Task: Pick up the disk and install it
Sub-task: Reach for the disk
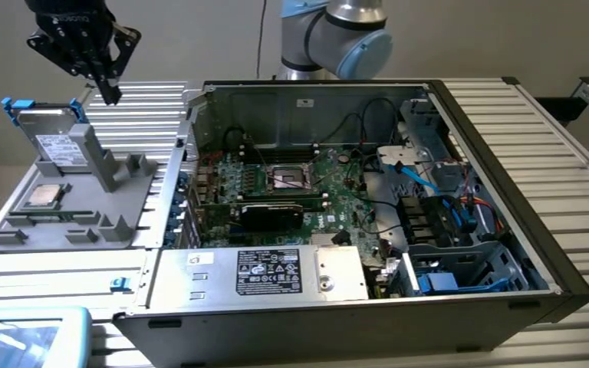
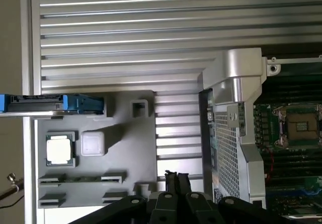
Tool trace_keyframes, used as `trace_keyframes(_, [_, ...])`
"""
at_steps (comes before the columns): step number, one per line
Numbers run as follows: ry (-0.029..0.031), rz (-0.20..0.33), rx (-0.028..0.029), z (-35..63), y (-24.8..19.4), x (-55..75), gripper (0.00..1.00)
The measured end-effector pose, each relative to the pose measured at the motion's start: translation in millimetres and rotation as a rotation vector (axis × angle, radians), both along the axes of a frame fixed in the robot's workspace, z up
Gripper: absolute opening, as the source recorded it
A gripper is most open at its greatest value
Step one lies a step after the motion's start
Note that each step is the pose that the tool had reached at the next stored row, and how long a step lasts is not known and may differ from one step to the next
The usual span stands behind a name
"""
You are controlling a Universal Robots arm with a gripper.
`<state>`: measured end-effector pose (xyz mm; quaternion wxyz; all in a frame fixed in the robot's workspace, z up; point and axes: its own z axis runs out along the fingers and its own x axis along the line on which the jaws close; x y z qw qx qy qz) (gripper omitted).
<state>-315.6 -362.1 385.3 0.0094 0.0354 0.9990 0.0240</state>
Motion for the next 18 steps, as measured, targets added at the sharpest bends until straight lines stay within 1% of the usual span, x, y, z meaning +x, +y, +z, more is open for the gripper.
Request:
trace_keyframes(6, [0.0, 0.0, 0.0001, -2.0, 3.9, -27.5, 0.11])
trace_keyframes(8, [0.0012, 0.0, 0.0001, -2.2, 4.8, -36.5, 0.11])
trace_keyframes(14, [0.0084, 0.0, 0.0001, -2.4, 7.7, -63.7, 0.11])
trace_keyframes(18, [0.0158, 0.0, 0.0, -2.5, 9.1, -82.0, 0.11])
